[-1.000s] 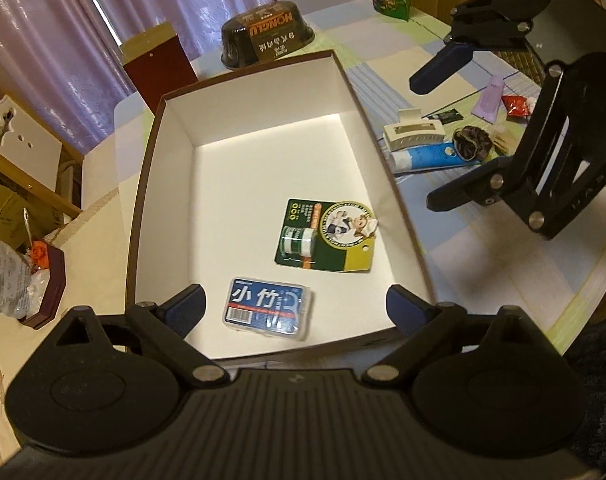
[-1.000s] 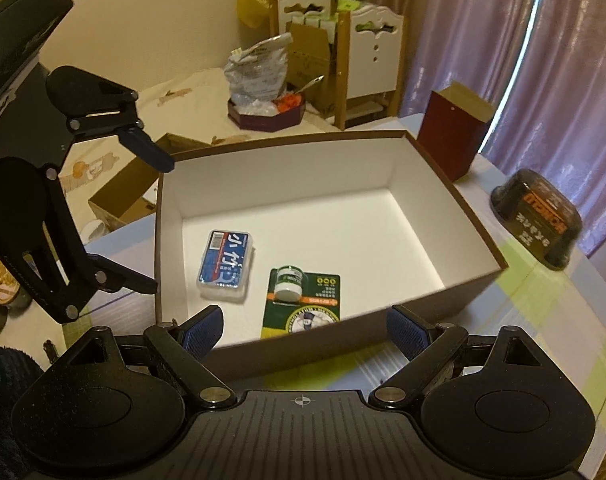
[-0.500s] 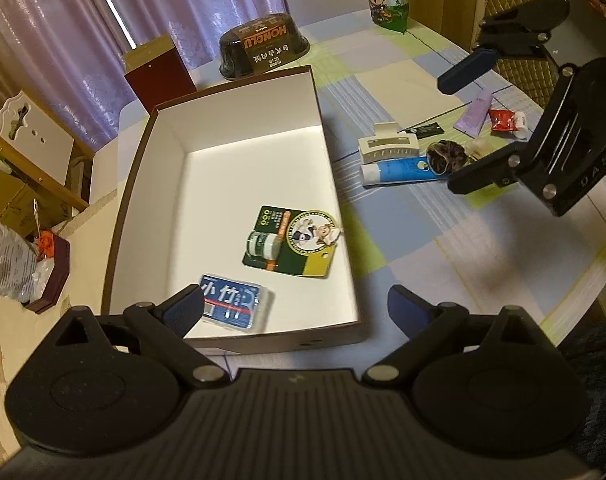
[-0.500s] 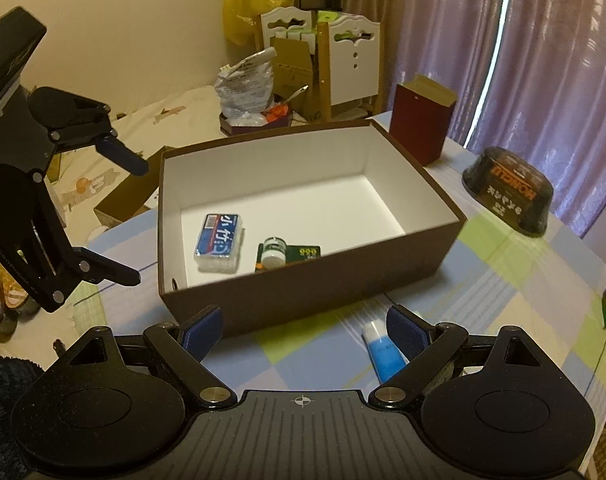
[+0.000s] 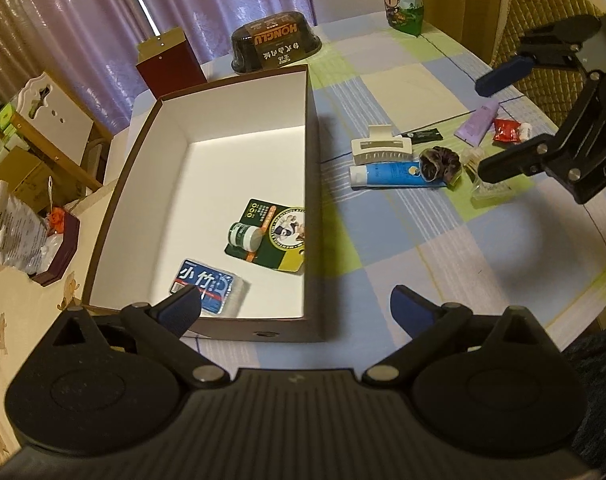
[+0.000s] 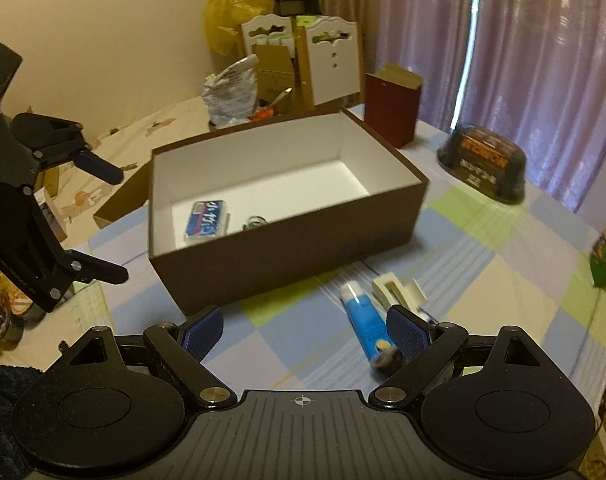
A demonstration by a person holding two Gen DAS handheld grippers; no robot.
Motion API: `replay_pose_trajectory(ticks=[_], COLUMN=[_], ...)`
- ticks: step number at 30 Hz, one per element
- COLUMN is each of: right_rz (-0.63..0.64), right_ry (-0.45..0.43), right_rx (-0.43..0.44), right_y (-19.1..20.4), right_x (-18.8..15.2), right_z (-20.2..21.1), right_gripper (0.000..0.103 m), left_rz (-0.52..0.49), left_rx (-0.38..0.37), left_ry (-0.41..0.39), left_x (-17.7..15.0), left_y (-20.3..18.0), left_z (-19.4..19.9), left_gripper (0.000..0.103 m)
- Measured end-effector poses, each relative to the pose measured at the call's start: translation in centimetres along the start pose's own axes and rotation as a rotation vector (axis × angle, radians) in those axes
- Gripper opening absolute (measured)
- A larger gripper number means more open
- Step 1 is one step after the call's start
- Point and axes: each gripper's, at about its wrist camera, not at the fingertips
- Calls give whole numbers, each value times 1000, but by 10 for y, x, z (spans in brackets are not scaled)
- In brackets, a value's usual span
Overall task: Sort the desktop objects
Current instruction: 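Withdraw both open grippers from the box back toward the table items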
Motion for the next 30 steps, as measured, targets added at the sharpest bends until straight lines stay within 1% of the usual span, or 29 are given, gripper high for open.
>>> replay_pose_trajectory(ticks=[6, 8, 16, 18, 21, 24, 30], right_rz=[-108, -144, -293, -327, -376, -428, -525], right_ry=[1, 7, 31, 38, 47, 54, 54], right_rx=[-48, -68, -140, -159, -194, -230, -297], right_y=[-15, -20, -36, -39, -44, -49, -63], right_x=[-27, -38, -75, -84, -96, -109, -135], right_z=[17, 23, 46, 50, 55, 60, 71], right_gripper=[91, 91, 91, 91, 91, 91, 91], left_rz=[33, 34, 69, 67, 67, 48, 15], left_rx=[18, 11, -65, -67, -91, -113, -132], left_ry=[-38, -54, -57, -59, -53, -55, -66], left_x=[-2, -2, -2, -2, -2, -2, 3], left_y=[-22, -31, -56, -63, -73, -83, -99], left_z=[3, 3, -6, -11, -18, -24, -34], left_gripper=[100, 100, 100, 100, 100, 99, 99])
Point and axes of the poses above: each gripper's, at about its wrist camera, not at the fingertips, and z roughly against the way its jaws point, y to its left, x to its top, and after that the axes turned 5 degrees about z, right-handed
